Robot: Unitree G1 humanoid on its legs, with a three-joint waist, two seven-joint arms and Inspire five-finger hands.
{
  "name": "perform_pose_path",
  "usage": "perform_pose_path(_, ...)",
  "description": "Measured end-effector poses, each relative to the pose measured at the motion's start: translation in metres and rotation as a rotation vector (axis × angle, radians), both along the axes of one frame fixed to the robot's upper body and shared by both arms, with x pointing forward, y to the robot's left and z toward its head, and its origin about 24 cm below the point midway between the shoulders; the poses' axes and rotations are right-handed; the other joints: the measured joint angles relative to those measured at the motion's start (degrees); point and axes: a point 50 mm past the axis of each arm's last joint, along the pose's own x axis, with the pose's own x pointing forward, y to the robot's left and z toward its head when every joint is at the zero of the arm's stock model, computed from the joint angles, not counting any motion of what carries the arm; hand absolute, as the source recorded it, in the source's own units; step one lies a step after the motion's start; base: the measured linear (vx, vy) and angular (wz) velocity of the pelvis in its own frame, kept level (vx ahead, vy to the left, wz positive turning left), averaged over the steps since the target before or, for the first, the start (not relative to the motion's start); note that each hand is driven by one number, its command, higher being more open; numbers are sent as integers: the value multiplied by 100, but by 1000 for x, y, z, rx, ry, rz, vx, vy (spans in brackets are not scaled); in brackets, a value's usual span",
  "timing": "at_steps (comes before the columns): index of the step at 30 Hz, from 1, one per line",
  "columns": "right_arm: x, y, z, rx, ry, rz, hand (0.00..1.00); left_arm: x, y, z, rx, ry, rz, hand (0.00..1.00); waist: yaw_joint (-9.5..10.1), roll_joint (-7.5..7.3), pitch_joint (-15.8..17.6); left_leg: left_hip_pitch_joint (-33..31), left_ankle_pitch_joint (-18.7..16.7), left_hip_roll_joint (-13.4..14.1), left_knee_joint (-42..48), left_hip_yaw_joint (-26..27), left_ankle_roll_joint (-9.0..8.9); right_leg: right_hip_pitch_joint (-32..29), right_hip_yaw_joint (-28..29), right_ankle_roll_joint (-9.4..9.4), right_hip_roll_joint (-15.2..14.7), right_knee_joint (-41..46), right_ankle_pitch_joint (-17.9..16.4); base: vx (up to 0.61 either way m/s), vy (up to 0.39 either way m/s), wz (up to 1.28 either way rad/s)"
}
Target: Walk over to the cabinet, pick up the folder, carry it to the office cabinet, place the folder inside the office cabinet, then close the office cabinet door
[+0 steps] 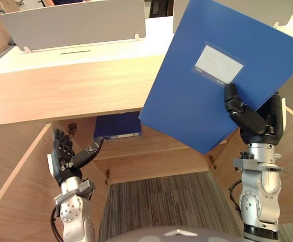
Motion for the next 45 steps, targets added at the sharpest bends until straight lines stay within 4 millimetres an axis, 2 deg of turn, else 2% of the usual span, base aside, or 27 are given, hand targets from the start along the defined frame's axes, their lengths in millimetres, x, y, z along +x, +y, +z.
perform_pose_path(3, 0, 2, -1, -58, 17, -19, 0, -6, -6, -27, -8, 142, -37, 100, 7, -22, -6, -11, 0, 0, 0, -3, 0, -7, -7, 1, -10, -8, -1, 0, 0, 0)
perform_pose_path(6, 0, 8, -3, -109, 40, -19, 0, -12, -13, -46, 1, 251, -88, 100, 7, -62, 5, -35, 0, -2, 0, -3, 0, -25, -9, 1, -11, -18, -1, 0, 0, 0)
perform_pose_path(13, 7, 39, -18, -275, 120, 133, 0, -40, -36, -100, -26, 557, -246, 100, 10, -100, 3, -173, 0, -2, 4, 14, -1, -168, 5, 0, 0, -25, 0, 0, 0, 0)
perform_pose_path(18, 9, 56, -36, -364, 195, 238, 0, -59, -37, -121, -22, 707, -309, 100, 51, -122, 16, -271, 2, 14, 29, 34, -5, -278, 30, -5, 13, -27, 2, 0, 0, 0)
perform_pose_path(23, 13, 75, -56, -494, 267, 355, 0, -69, -33, -132, 21, 803, -361, 100, 62, -137, 98, -403, 12, 29, 31, 114, -15, -460, 103, -32, 30, 7, 21, -18, 4, -8)
perform_pose_path(25, 17, 83, -56, -558, 256, 402, 0, -63, -33, -133, 32, 803, -375, 100, 69, -134, 210, -538, 49, 39, 32, 153, -7, -645, 136, -48, 38, 80, 31, -47, 0, -9)
perform_pose_path(29, 33, 97, -45, -699, 181, 445, 0, -29, -33, -123, 82, 733, -413, 100, 84, -118, 766, -1002, 118, 52, 219, 162, 26, -1163, 147, -63, 31, 392, 39, -112, -6, 1)
perform_pose_path(30, 42, 101, -39, -749, 146, 449, 0, -11, -33, -117, 108, 691, -423, 100, 84, -109, 1047, -1309, 66, 72, 496, 155, 52, -1421, 150, -67, 19, 567, 36, -179, -11, 4)
perform_pose_path(33, 54, 106, -27, -808, 96, 448, 0, 17, -32, -104, 151, 624, -435, 100, 81, -78, 1418, -1996, -46, 137, 1066, 134, 84, -2002, 147, -83, 16, 918, 26, -169, -16, 6)
perform_pose_path(34, 59, 107, -22, -848, 73, 432, 0, 30, -30, -97, 172, 592, -431, 100, 81, -71, 1673, -2240, -117, 177, 1363, 103, 94, -2187, 141, -119, 21, 1094, -3, -156, -18, 6)
perform_pose_path(35, 62, 105, -19, -872, 63, 418, 0, 38, -29, -92, 187, 570, -432, 100, 81, -48, 1780, -2589, -209, 224, 1671, 41, 103, -2478, 107, -145, 32, 1319, -57, -160, -20, 9)
perform_pose_path(40, 68, 100, -11, -882, 35, 331, 0, 63, -24, -75, 251, 510, -442, 100, 72, -11, 2239, -3878, -485, 359, 2817, -117, 135, -3746, 54, -194, 25, 2487, -375, -136, -26, 9)
perform_pose_path(43, 70, 98, -7, -842, 26, 292, 0, 74, -26, -65, 267, 466, -436, 100, 81, 0, 2369, -4486, -658, 433, 3397, -175, 139, -4337, 19, -216, 8, 3069, -569, -164, -25, 7)
perform_pose_path(45, 69, 98, 4, -787, -5, 246, 0, 84, -32, -55, 271, 410, -437, 100, 111, 48, 2425, -5120, -900, 581, 4006, -209, 135, -4914, -18, -236, 13, 3587, -757, -154, -19, 3)
